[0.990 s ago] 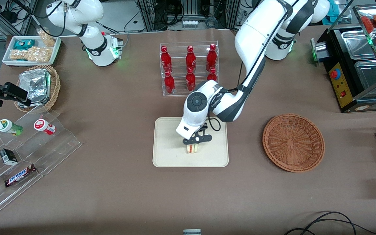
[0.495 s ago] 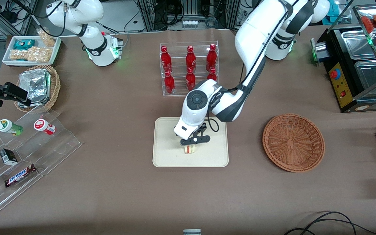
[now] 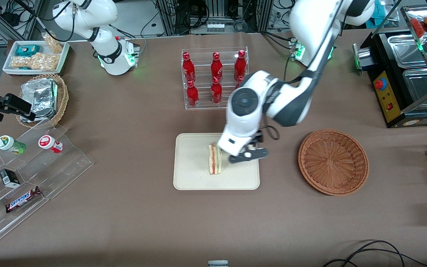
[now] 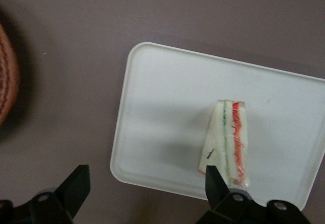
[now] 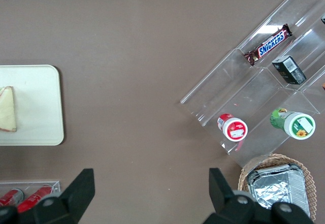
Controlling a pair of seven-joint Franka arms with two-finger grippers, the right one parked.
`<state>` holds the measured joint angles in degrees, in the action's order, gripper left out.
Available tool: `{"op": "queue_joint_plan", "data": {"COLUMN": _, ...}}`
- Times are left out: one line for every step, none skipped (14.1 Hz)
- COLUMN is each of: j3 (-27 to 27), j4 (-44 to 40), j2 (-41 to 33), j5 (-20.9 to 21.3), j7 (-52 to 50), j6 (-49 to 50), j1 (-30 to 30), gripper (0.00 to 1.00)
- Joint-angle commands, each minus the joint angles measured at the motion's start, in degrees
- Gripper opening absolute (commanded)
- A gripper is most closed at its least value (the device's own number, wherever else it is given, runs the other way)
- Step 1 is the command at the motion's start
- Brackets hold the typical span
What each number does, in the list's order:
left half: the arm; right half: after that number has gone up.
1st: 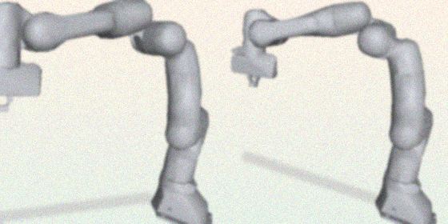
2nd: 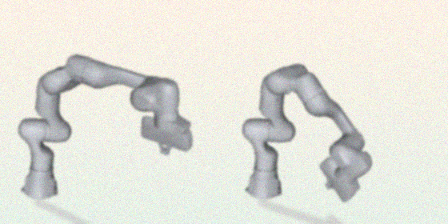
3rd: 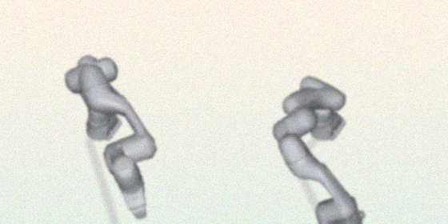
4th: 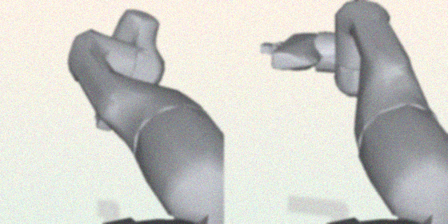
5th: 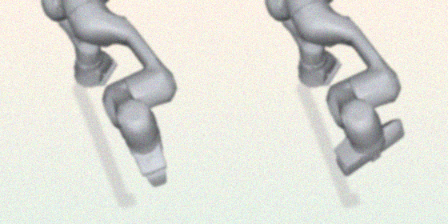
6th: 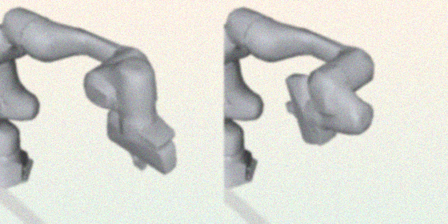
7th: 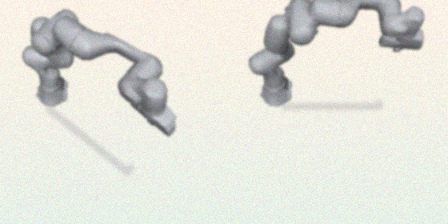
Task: Place sandwich from basket to tray
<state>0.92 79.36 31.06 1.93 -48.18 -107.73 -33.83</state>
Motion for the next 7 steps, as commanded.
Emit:
{"op": "queue_joint_plan", "data": {"j3": 0.40, "j4": 5.61, "j2": -3.54, "j5": 0.09, "j7": 1.25, "j6": 0.42, "j1": 4.37, "gripper": 1.00}}
{"op": "queue_joint_plan", "data": {"j3": 0.40, "j4": 7.55, "j2": -4.76, "j5": 0.09, "j7": 1.51, "j6": 0.16, "j1": 6.21, "gripper": 1.00}}
{"op": "queue_joint_plan", "data": {"j3": 0.40, "j4": 9.13, "j2": -6.17, "j5": 0.09, "j7": 2.04, "j6": -0.19, "j1": 8.14, "gripper": 1.00}}
{"op": "queue_joint_plan", "data": {"j3": 0.40, "j4": 10.37, "j2": -7.05, "j5": 0.00, "j7": 4.30, "j6": -0.20, "j1": 10.08, "gripper": 1.00}}
{"op": "queue_joint_plan", "data": {"j3": 0.40, "j4": 11.42, "j2": -8.02, "j5": -0.78, "j7": 7.89, "j6": -0.20, "j1": 12.36, "gripper": 1.00}}
{"op": "queue_joint_plan", "data": {"j3": 0.40, "j4": 12.56, "j2": -9.07, "j5": -2.53, "j7": 12.11, "j6": -0.02, "j1": 14.47, "gripper": 1.00}}
{"op": "queue_joint_plan", "data": {"j3": 0.40, "j4": 13.79, "j2": -10.56, "j5": -3.94, "j7": 16.33, "j6": 0.50, "j1": 16.67, "gripper": 1.00}}
